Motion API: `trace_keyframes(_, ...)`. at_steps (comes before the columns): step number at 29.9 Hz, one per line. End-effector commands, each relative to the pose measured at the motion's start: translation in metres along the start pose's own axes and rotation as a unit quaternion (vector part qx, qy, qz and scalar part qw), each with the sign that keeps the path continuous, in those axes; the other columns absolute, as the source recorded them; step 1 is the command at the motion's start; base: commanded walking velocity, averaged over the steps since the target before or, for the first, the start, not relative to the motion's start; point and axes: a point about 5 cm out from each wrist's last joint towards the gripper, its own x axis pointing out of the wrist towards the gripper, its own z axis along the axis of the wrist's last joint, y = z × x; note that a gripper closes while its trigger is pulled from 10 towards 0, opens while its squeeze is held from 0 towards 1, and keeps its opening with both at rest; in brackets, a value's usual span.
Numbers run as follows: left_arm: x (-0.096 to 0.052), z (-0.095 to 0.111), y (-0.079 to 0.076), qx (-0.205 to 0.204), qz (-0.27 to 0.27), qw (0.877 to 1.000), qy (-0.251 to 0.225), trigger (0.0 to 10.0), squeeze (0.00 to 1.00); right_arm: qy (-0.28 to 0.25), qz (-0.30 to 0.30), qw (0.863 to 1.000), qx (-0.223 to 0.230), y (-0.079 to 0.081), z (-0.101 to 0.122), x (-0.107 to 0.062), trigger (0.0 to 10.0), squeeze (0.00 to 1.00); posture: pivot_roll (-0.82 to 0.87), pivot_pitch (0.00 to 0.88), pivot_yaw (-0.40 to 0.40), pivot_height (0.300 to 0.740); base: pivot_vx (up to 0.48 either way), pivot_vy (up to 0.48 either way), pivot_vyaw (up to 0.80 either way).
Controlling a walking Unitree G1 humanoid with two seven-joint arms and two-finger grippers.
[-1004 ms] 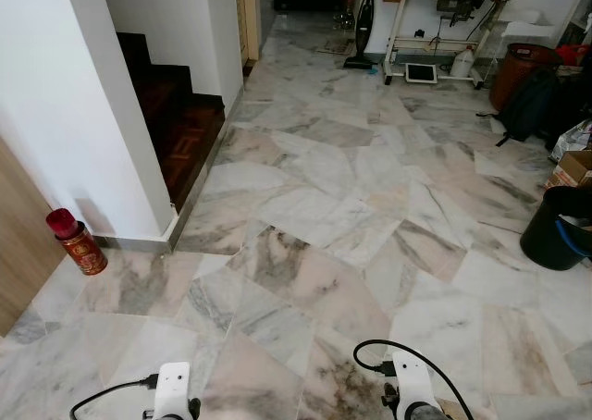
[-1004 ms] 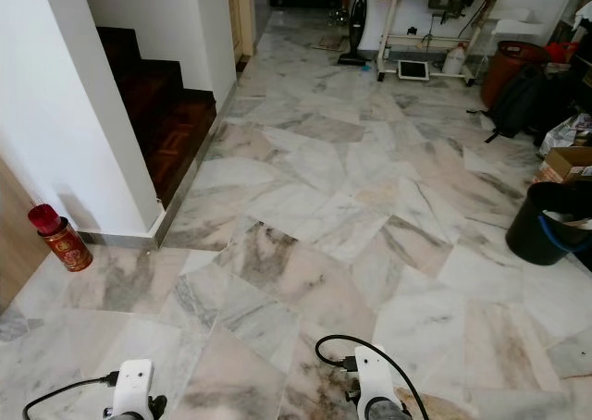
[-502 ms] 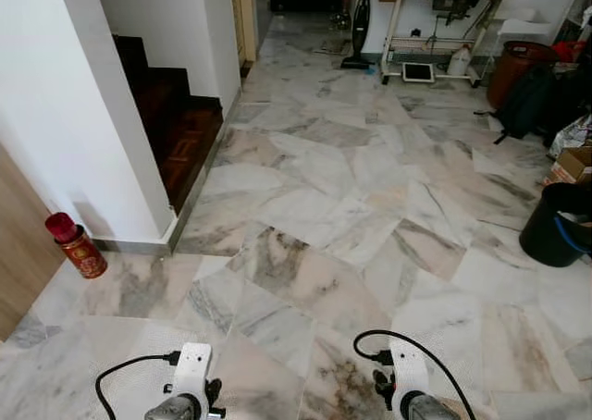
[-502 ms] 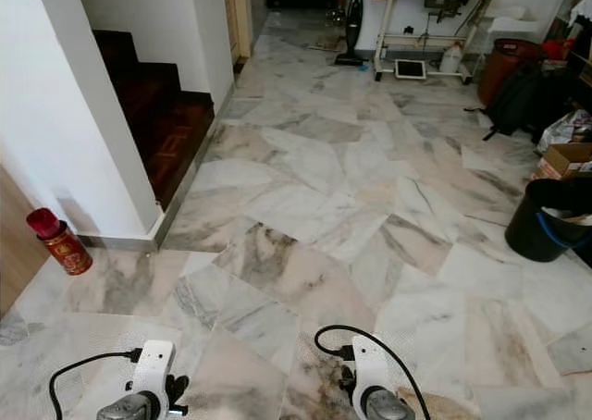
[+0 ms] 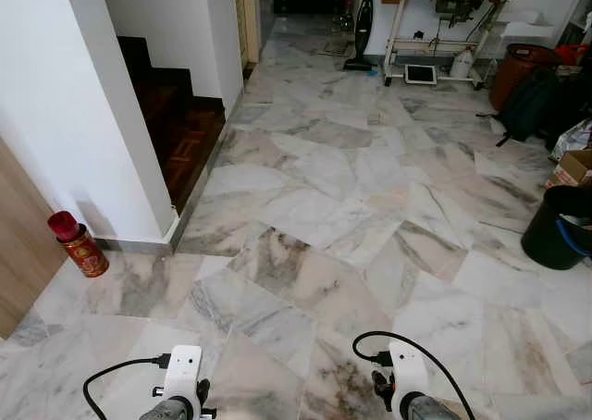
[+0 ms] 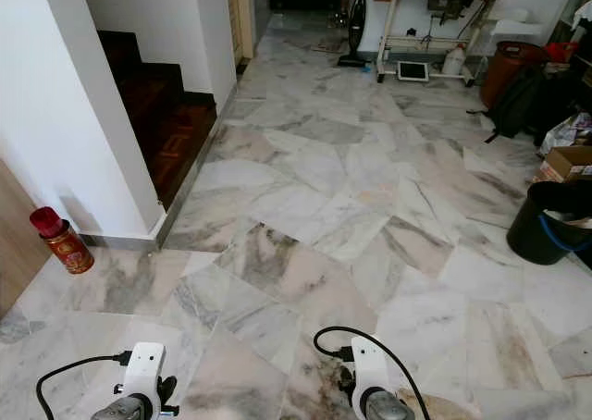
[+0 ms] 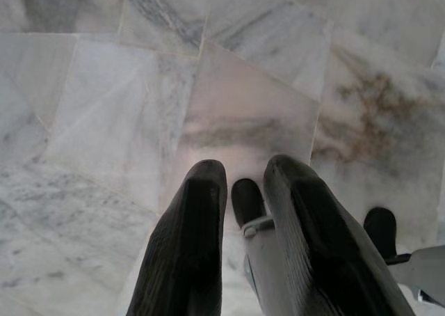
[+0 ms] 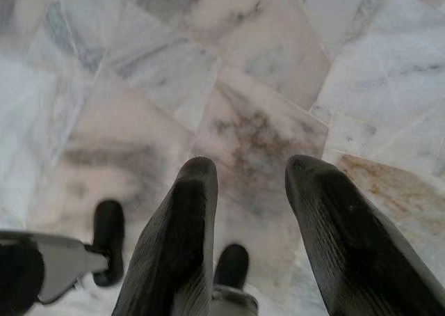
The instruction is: Setting the table
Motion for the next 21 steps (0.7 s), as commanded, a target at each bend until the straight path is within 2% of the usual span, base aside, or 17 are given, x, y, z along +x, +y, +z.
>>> trace_keyframes(1, 0.0, -0.0009, -0.0016, 0.017, -0.004, 1.0, 0.002, 10.0, 0.0, 0.005, -0.004, 1.0, -0.002, -0.0009, -0.0007, 0.0, 10.0, 0.0, 0.01, 0.0, -0.014, 0.728, 0.0, 0.0, -0.77)
trace_keyframes(4, -0.001, -0.0057, -0.0031, 0.025, -0.009, 1.0, 0.012, 10.0, 0.0, 0.008, -0.003, 1.0, -0.005, -0.0003, -0.0026, -0.0003, 10.0, 0.0, 0.01, 0.0, -0.013, 0.728, 0.0, 0.0, -0.76)
trace_keyframes(21, -0.0002, -0.0014, -0.002, -0.008, -0.005, 1.0, 0.001, 10.0, 0.0, 0.015, -0.015, 1.0, -0.004, -0.0036, -0.0057, -0.0011, 10.0, 0.0, 0.0, 0.0, -0.006, 0.728, 0.0, 0.0, -0.75)
